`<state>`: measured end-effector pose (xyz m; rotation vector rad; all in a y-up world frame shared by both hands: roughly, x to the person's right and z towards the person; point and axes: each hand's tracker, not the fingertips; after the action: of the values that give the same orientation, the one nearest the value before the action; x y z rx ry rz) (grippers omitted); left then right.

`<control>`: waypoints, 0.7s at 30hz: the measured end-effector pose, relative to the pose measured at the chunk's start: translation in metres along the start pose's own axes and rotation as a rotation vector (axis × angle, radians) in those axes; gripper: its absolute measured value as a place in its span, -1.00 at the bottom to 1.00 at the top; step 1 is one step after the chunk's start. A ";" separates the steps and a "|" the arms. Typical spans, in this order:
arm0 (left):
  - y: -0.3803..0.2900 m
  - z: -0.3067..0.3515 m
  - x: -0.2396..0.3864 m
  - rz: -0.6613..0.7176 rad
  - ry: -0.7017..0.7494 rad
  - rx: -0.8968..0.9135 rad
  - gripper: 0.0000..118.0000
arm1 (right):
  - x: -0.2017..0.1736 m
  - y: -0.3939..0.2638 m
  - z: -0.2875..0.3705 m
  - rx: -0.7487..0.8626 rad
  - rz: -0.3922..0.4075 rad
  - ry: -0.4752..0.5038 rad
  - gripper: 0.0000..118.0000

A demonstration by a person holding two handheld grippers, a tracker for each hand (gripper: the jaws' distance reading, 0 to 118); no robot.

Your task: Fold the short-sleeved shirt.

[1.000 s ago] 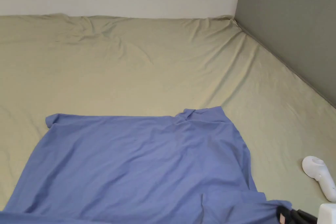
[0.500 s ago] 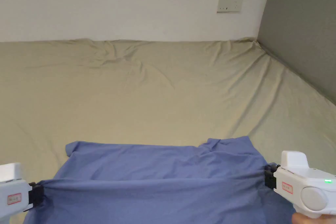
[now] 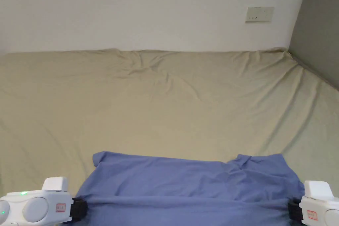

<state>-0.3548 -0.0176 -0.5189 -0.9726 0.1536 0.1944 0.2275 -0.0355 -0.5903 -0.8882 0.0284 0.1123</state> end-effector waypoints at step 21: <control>-0.108 0.303 -0.026 0.025 -0.006 0.671 -1.00 | 0.041 -0.069 0.317 0.723 -0.251 0.051 -0.98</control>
<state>-0.3418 0.1721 -0.2585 -0.3027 0.2085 0.1528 0.2687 0.1711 -0.3398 -0.1675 0.0034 -0.1511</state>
